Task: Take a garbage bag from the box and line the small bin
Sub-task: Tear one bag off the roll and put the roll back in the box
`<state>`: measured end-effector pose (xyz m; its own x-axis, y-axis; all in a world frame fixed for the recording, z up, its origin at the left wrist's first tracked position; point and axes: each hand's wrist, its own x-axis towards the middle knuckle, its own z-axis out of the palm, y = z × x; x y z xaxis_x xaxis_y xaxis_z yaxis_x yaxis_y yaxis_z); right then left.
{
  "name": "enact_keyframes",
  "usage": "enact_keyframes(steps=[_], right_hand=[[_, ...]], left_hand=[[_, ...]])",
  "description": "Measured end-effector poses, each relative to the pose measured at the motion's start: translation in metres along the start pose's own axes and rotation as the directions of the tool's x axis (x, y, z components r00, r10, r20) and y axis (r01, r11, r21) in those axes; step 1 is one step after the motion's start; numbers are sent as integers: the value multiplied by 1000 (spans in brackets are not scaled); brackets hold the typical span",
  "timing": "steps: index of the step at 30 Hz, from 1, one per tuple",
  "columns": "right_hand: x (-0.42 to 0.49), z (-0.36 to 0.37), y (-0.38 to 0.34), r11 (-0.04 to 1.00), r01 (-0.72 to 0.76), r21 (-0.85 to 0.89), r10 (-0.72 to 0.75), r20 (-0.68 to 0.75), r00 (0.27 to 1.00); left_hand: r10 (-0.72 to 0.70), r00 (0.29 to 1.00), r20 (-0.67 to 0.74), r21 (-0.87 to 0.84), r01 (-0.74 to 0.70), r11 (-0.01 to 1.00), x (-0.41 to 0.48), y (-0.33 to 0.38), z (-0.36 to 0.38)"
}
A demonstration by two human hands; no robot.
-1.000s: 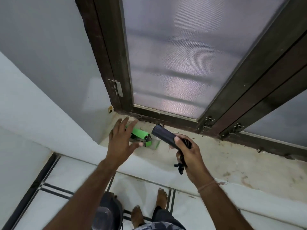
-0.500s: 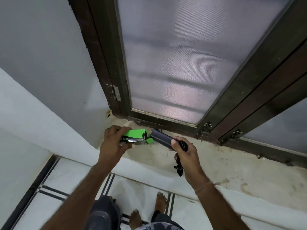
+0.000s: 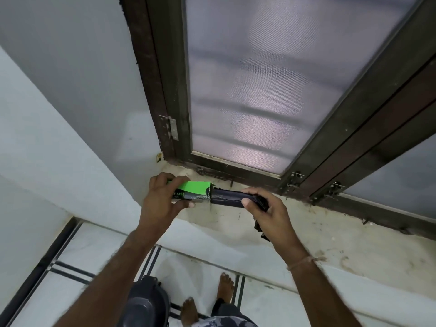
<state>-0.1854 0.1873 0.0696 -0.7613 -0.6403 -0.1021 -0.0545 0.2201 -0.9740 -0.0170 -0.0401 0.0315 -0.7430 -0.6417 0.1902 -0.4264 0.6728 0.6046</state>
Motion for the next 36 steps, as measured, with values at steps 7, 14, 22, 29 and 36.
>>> enact_keyframes(steps=[7, 14, 22, 29, 36], right_hand=[[-14, 5, -2, 993, -94, 71, 100, -79, 992], [-15, 4, -2, 993, -117, -23, 117, -1, 993], [-9, 18, -5, 987, -144, 79, 134, 115, 984], [-14, 27, -4, 995, -7, 103, 0, 74, 997], [-8, 40, 0, 996, 77, 37, -76, -35, 997]], left_hand=[[-4, 999, 39, -39, 5, 999, -16, 6, 8], [-44, 996, 76, -135, 54, 989, -27, 3, 11], [-20, 994, 108, -175, 39, 984, -32, 14, 15], [-76, 994, 80, -284, 96, 954, -35, 12, 16], [-12, 992, 128, -327, 54, 944, -40, 22, 17]])
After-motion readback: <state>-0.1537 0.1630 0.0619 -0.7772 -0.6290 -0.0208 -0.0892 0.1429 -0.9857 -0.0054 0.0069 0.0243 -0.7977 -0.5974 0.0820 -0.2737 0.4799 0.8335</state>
